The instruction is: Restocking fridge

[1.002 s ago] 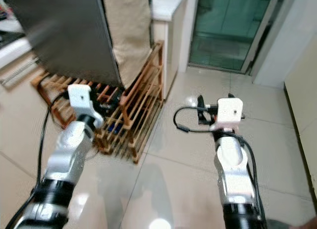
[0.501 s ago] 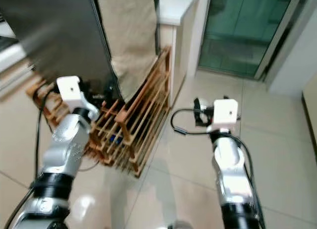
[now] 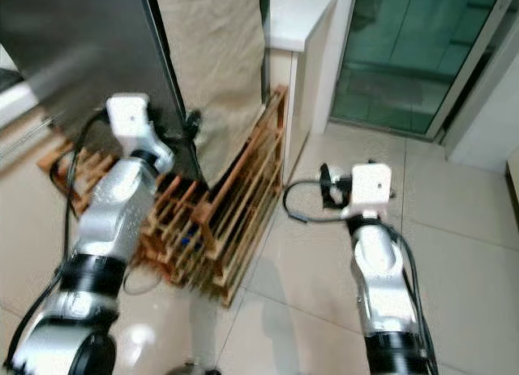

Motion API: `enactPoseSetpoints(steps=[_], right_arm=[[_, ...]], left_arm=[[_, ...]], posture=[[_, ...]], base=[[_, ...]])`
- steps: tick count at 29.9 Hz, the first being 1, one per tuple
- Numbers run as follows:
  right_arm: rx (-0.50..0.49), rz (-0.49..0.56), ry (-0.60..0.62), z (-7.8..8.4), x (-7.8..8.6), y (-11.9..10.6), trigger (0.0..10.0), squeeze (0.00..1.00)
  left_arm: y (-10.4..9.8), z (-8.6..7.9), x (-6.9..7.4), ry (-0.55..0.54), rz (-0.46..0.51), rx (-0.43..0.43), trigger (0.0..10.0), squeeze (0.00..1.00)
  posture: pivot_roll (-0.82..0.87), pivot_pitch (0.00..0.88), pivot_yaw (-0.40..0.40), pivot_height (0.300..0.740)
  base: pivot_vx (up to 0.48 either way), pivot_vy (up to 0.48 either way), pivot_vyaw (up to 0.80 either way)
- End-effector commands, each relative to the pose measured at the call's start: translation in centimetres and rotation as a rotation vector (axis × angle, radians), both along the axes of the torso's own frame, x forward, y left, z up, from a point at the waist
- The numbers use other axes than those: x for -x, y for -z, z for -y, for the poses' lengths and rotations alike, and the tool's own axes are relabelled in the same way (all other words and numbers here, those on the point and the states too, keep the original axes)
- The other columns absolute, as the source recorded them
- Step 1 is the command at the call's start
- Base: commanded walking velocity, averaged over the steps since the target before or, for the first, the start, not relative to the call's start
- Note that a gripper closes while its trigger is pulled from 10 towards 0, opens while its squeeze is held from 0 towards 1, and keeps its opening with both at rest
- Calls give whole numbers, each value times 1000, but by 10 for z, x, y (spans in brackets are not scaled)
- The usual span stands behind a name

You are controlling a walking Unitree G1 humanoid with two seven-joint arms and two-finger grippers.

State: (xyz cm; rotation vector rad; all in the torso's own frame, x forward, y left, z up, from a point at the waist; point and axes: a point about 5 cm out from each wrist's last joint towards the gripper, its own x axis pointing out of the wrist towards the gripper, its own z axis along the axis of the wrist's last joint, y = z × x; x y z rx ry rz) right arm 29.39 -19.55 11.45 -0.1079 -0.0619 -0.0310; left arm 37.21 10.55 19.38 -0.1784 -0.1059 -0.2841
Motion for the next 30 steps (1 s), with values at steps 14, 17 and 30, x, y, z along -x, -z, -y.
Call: enactPoseSetpoints(steps=[14, 17, 30], right_arm=[[-6, -29, -6, -1, 8, 4, 10000, 0], [-7, -32, -8, -2, 10, 5, 10000, 0], [-8, -53, 10, 0, 21, 9, 10000, 0]], left_arm=[[-23, 8, -29, -92, -34, 36, 10000, 0], [-24, 5, -33, -135, -42, 34, 10000, 0], [-25, -2, -38, -243, -43, 49, 10000, 0]], posture=[[-101, 0, 54, 740], [-103, 0, 57, 740], [-123, 0, 74, 740]], base=[[0, 0, 0], [0, 0, 0], [0, 0, 0]])
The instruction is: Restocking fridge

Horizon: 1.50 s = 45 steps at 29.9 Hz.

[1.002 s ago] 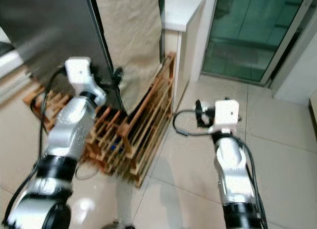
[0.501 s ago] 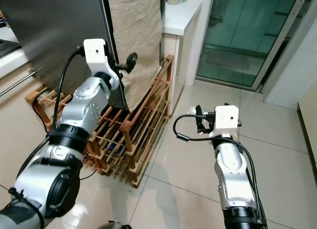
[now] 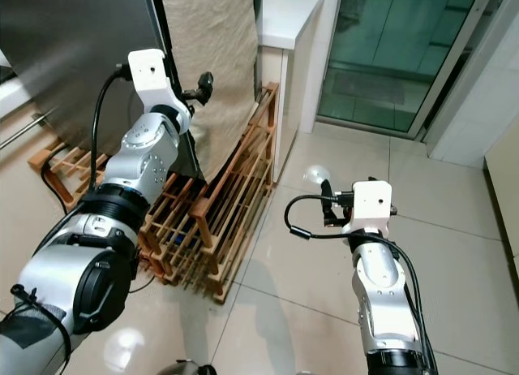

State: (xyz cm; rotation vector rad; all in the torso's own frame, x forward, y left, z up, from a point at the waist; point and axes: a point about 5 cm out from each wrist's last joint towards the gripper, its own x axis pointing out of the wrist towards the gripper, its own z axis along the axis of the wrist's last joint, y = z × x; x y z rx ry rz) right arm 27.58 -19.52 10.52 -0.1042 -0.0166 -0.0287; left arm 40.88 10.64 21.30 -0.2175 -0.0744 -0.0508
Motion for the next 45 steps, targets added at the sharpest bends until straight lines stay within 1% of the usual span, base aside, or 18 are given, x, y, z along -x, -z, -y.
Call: enactPoseSetpoints(steps=[1, 7, 9, 12, 16, 21, 24, 27, 28, 29, 33, 34, 37, 38, 39, 42, 44, 45], right_arm=[[-4, -9, 13, 2, 3, 0, 10000, 0], [-4, -14, 13, 1, 5, 1, 10000, 0], [-2, -17, 14, 1, 5, 0, 10000, 0], [-3, -18, 19, 2, 6, 0, 10000, 0], [-4, -20, 21, 1, 7, 1, 10000, 0], [-5, -23, 23, 0, 9, 2, 10000, 0], [-6, -19, 36, 3, 13, 1, 10000, 0], [-16, 2, 64, 4, 25, -7, 10000, 0], [-16, 2, 64, 4, 25, -7, 10000, 0], [-22, 20, 62, 2, 34, -14, 10000, 0], [-37, 40, 42, -3, 51, -21, 10000, 0], [-37, 40, 42, -3, 51, -21, 10000, 0], [-26, 79, 9, -8, 57, -28, 10000, 0], [-7, 94, -9, -10, 59, -31, 10000, 0], [-2, 93, -17, -10, 60, -30, 10000, 0], [2, 87, -22, -8, 60, -30, 10000, 0], [3, 81, -27, -9, 59, -30, 10000, 0], [5, 74, -34, -10, 56, -30, 10000, 0]], left_arm=[[-5, 1, -1, -14, 13, 4, 10000, 0], [-6, 17, -1, 67, 25, 37, 10000, 0], [-10, 30, 0, 130, 48, 47, 10000, 0], [-11, 36, 1, 149, 54, 35, 10000, 0], [-11, 37, 0, 131, 49, 13, 10000, 0], [-9, 26, -3, 52, 26, 4, 10000, 0], [-9, 20, 1, 118, 66, 21, 10000, 0], [5, 5, 28, 216, 121, -22, 10000, 0], [5, 5, 28, 216, 121, -22, 10000, 0], [12, -7, 44, 230, 134, -48, 10000, 0], [21, -34, 82, 212, 177, -101, 10000, 0], [21, -34, 82, 212, 177, -101, 10000, 0], [37, -53, 114, 174, 183, -165, 10000, 0], [45, -62, 132, 133, 176, -162, 10000, 0], [50, -62, 139, 118, 156, -164, 10000, 0], [55, -59, 149, 102, 109, -170, 10000, 0], [54, -54, 148, 104, 109, -207, 10000, 0], [51, -48, 146, 121, 109, -182, 10000, 0]], posture=[[-123, 0, 74, 740], [-127, 0, 74, 740], [-130, 0, 78, 740], [-134, 0, 83, 740], [-138, 0, 88, 740], [-143, 0, 96, 740], [-149, 0, 111, 740], [-129, 0, 108, 740], [-129, 0, 108, 740], [-117, 0, 102, 740], [-75, 0, 76, 740], [-75, 0, 76, 740], [-51, 0, 59, 740], [-49, 0, 52, 740], [-50, 0, 46, 740], [-48, 0, 40, 740], [-50, 0, 35, 740], [-54, 0, 31, 740]], base=[[0, 0, 0], [0, 0, 0], [0, 0, 0], [0, 0, 0], [0, 0, 0], [0, 0, 0], [0, 0, 0], [0, 0, 0], [0, 0, 0], [0, 0, 0], [0, 0, 0], [0, 0, 0], [0, 0, 0], [0, 0, 0], [0, 0, 0], [0, 0, 0], [0, 0, 0], [0, 0, 0]])
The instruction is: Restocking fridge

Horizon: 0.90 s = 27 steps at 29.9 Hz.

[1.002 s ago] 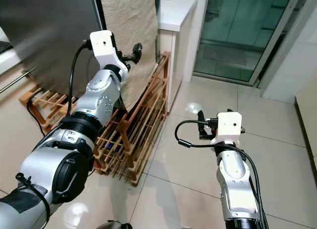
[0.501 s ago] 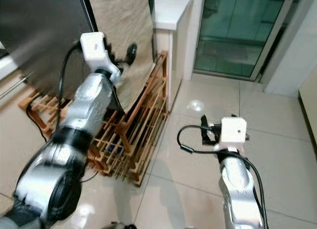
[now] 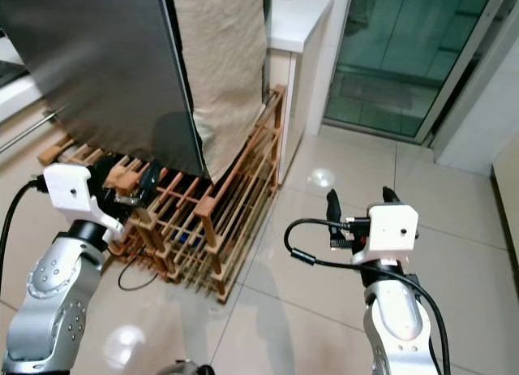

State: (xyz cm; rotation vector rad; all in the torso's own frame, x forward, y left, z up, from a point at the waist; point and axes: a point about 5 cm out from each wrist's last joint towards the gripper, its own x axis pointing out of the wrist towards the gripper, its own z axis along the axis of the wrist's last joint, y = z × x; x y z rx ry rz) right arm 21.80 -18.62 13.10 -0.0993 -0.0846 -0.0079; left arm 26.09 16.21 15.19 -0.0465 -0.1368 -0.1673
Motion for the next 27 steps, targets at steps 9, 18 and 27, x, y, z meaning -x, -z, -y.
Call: enactPoseSetpoints(steps=[9, 18, 27], right_arm=[[7, -10, -7, -1, -21, -1, 10000, 0], [10, -22, -4, 2, -27, 1, 10000, 0], [10, -29, -28, -1, -32, 2, 10000, 0]], left_arm=[[-19, 29, -19, 45, 4, 6, 10000, 0], [-15, 25, -30, -58, -55, -2, 10000, 0], [-11, 9, -42, -199, -117, 56, 10000, 0]], posture=[[-73, 0, 50, 740], [-78, 0, 53, 740], [-77, 0, 53, 740]], base=[[357, -317, 0], [395, -267, 0], [339, -80, 0]])
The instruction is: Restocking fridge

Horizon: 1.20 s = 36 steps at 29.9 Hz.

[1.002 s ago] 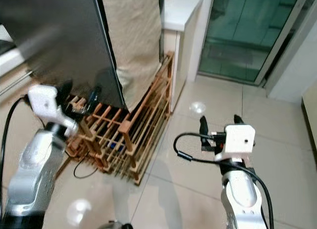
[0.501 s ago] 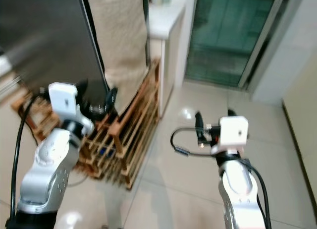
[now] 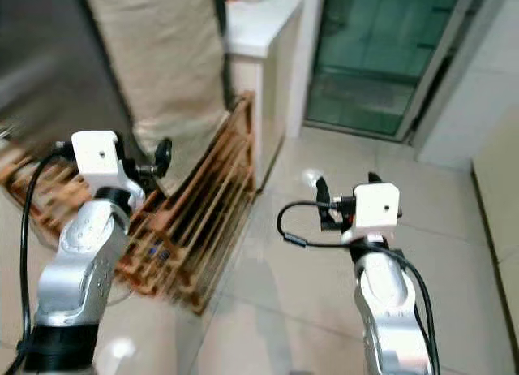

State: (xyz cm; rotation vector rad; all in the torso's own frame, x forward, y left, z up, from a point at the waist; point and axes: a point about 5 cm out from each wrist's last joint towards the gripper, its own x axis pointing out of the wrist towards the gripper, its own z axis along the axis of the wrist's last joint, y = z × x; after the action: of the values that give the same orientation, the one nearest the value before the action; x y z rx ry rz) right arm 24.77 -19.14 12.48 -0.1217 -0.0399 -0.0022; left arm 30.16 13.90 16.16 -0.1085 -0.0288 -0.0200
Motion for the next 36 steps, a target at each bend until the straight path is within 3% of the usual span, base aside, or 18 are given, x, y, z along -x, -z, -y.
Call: enactPoseSetpoints(steps=[1, 10, 14, 23, 32, 36], right_arm=[[-13, 15, -25, -6, -3, -4, 10000, 0], [-22, 15, -23, -8, -8, -3, 10000, 0], [-19, 21, -14, -7, -6, -5, 10000, 0], [-23, 13, -23, -12, -6, -1, 10000, 0], [-15, 9, -25, -11, -6, -1, 10000, 0], [-15, 6, -25, -11, -6, 0, 10000, 0]], left_arm=[[-1, -14, -1, -59, -3, -10, 10000, 0], [-14, -17, -14, -61, 40, -72, 10000, 0], [-21, -8, -6, 81, 107, -73, 10000, 0], [-22, 4, -9, 166, 100, -109, 10000, 0], [-21, 7, -10, 155, 97, -75, 10000, 0], [-25, 9, -11, 159, 108, -67, 10000, 0]], posture=[[-77, 0, 53, 740], [-74, 0, 53, 740], [-77, 0, 55, 740], [-76, 0, 57, 740], [-81, 0, 56, 740], [-81, 0, 56, 740]], base=[[0, 0, 0], [0, 0, 47], [0, 106, 0], [29, 424, 0], [244, 398, 0], [0, 0, 0]])
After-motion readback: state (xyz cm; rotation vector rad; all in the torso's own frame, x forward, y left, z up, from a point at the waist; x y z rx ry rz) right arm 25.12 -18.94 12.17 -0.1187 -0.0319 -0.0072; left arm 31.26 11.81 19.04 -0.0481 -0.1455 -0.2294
